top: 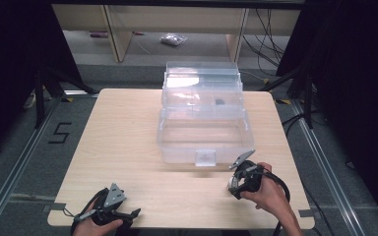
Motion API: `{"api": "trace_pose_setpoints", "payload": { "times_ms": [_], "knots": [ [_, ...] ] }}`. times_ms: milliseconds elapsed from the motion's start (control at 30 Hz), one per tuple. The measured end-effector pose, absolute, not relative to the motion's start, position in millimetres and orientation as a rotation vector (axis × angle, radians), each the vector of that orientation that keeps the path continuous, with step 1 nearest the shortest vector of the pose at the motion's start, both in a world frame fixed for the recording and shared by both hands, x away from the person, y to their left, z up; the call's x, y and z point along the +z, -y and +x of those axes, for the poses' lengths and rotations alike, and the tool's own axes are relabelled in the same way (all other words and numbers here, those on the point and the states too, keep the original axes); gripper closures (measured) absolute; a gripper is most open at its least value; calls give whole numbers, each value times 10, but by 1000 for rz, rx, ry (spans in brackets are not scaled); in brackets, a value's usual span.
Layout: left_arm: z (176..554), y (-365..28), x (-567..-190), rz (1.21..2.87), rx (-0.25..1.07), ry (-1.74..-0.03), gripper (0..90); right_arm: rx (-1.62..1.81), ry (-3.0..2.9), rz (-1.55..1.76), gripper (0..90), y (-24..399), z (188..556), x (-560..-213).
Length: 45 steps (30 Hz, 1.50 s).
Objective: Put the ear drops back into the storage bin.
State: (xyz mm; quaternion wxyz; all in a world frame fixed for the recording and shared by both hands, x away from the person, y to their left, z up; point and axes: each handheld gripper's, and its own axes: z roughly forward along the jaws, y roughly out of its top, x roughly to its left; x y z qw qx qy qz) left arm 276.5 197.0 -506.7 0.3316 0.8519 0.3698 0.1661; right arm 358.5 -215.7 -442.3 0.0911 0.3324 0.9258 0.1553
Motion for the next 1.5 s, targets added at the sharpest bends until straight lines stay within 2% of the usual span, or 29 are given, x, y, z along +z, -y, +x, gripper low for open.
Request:
{"api": "trace_pose_setpoints", "payload": {
  "times_ms": [667, 1067, 1333, 1500],
  "knots": [
    [2767, -1971, -5066, 2228, 441, -965, 150, 376, -2832, 930, 461, 2025, 3734, -4529],
    [2767, -1975, -5063, 2224, 445, -966, 151, 292, -2829, 906, 501, 1969, 3767, -4553],
    [2768, -1975, -5064, 2224, 444, -966, 151, 294, -2855, 911, 593, 1949, 3776, -4574],
    [2769, -1977, -5064, 2222, 447, -971, 151, 275, -2850, 893, 600, 1924, 3765, -4553]
  ]
}}
